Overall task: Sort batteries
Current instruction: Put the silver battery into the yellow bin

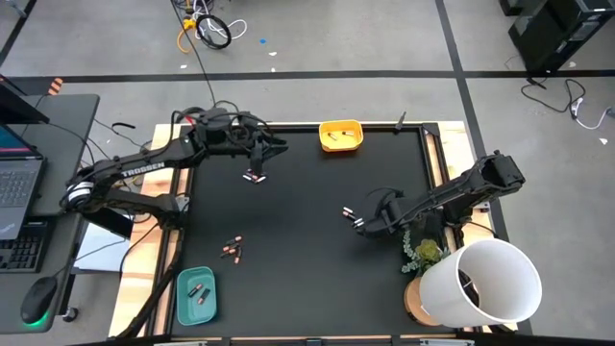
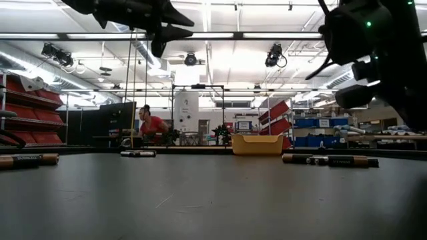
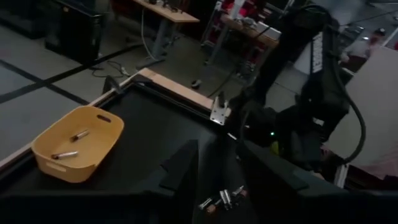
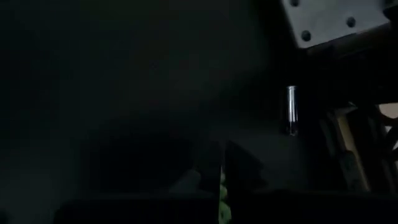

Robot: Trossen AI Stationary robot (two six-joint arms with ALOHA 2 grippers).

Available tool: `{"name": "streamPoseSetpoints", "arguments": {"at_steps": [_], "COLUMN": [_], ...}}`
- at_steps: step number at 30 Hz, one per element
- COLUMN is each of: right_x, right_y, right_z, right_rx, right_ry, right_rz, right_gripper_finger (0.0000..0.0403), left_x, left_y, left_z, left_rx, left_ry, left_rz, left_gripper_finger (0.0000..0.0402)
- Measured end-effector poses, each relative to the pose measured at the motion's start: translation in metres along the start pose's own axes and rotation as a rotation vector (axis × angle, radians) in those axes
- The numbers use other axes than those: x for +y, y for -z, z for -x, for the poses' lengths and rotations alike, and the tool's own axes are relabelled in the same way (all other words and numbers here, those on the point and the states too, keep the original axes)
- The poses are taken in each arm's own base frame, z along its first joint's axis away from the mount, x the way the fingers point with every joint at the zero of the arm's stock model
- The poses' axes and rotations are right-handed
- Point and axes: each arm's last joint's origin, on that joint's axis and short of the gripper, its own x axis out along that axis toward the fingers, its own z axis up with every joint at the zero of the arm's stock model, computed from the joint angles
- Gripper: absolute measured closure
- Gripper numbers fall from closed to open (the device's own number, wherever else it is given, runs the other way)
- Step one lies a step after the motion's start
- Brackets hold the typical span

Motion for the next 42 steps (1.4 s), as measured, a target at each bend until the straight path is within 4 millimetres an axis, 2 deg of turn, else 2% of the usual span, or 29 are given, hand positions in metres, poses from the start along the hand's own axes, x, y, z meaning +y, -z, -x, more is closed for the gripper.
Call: {"name": "streamPoseSetpoints", "arguments": {"at_steps": [7, 14, 18, 22, 25, 28, 36, 42], "right_x": [0.003, 0.008, 0.008, 0.012, 0.014, 0.015, -0.007, -0.004], "right_y": [0.003, 0.003, 0.002, 0.004, 0.004, -0.005, -0.026, -0.025], "right_z": [0.016, 0.028, 0.028, 0.028, 0.028, 0.021, 0.002, -0.02], "right_rx": [0.1, 0.129, 0.139, 0.167, 0.164, 0.141, 0.147, 0.209], "right_ry": [0.006, -0.038, -0.027, -0.055, -0.07, -0.029, 0.348, 0.313], "right_rz": [0.022, 0.094, 0.045, -0.088, -0.103, -0.059, -0.103, -0.033], "right_gripper_finger": [0.0371, 0.0374, 0.0376, 0.0373, 0.0372, 0.0373, 0.0372, 0.0372], "left_x": [-0.001, -0.001, -0.001, -0.001, -0.001, -0.001, -0.001, -0.001], "left_y": [-0.001, -0.001, -0.001, -0.001, -0.001, -0.001, -0.001, -0.001], "left_z": [0.001, 0.001, 0.001, 0.001, 0.001, 0.001, 0.001, 0.001], "left_rx": [-0.002, 0.0, 0.001, 0.001, 0.002, 0.002, 0.0, -0.004], "left_ry": [0.007, 0.019, 0.021, 0.022, 0.023, 0.025, 0.02, 0.007], "left_rz": [-0.008, -0.063, -0.063, -0.063, -0.063, -0.064, -0.063, -0.084], "left_gripper_finger": [0.0265, 0.0265, 0.0265, 0.0265, 0.0265, 0.0265, 0.0265, 0.0265]}}
